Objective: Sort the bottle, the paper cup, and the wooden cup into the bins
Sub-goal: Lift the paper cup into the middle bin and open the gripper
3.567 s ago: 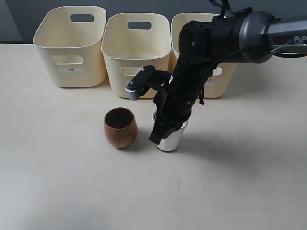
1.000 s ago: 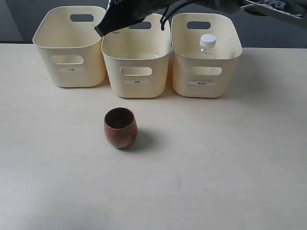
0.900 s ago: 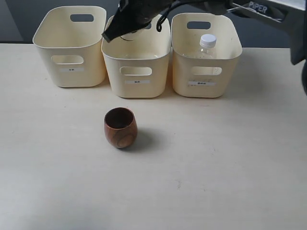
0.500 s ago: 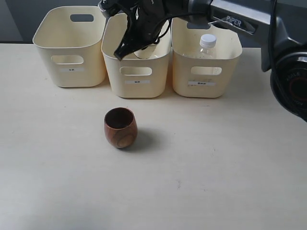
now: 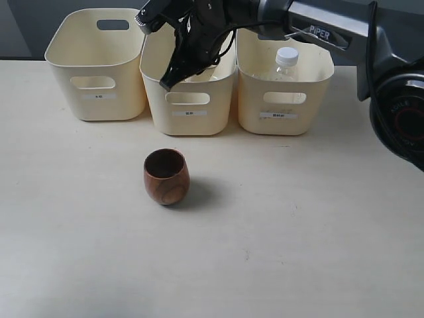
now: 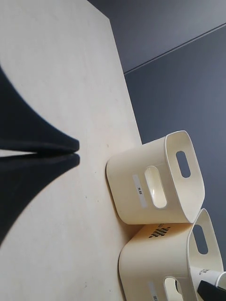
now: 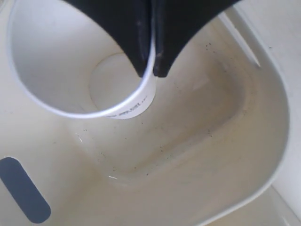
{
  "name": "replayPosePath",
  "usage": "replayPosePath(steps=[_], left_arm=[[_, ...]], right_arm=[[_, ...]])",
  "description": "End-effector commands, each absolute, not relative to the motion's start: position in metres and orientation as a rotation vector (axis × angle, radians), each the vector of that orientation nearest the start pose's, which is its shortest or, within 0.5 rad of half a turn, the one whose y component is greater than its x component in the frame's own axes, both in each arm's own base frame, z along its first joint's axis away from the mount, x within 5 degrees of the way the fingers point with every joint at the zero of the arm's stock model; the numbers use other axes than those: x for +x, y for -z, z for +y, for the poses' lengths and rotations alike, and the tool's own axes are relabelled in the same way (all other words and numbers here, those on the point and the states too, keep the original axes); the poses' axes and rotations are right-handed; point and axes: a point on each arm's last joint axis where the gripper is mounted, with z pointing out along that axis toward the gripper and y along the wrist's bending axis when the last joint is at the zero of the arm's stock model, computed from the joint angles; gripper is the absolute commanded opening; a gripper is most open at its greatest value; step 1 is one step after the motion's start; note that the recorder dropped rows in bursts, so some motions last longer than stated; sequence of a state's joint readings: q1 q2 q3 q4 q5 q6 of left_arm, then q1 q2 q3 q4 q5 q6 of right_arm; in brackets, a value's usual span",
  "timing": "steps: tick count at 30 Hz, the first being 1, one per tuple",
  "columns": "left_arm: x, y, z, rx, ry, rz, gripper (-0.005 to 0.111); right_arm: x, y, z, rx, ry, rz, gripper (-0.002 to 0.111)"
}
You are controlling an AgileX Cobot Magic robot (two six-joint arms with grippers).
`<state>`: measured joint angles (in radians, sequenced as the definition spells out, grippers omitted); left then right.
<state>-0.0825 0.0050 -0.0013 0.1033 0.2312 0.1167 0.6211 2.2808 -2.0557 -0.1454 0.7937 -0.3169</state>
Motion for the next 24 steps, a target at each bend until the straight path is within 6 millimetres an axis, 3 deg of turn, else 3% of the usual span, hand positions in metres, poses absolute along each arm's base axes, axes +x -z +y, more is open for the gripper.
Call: replayPosePath(steps=[1,10,24], left_arm=[[0.0556,-0.1929,-0.0023,0.236,-0.124,1.692,0.000],[0.0556,-0.1929,-0.0023,0.236,-0.124,1.692,0.000],[0.0556,-0.1929,-0.0023,0.236,-0.124,1.692,0.000]], right_arm=[[0.4291,-0.2301,0.2934,-1.191,0.038,2.172,0.000],[0.4289,-0.2302,0.2942,-1.176,0.020,2.177,0.025],[0.4288,-0.2304,0.2948,-1.167,0.007,2.180,0.025]])
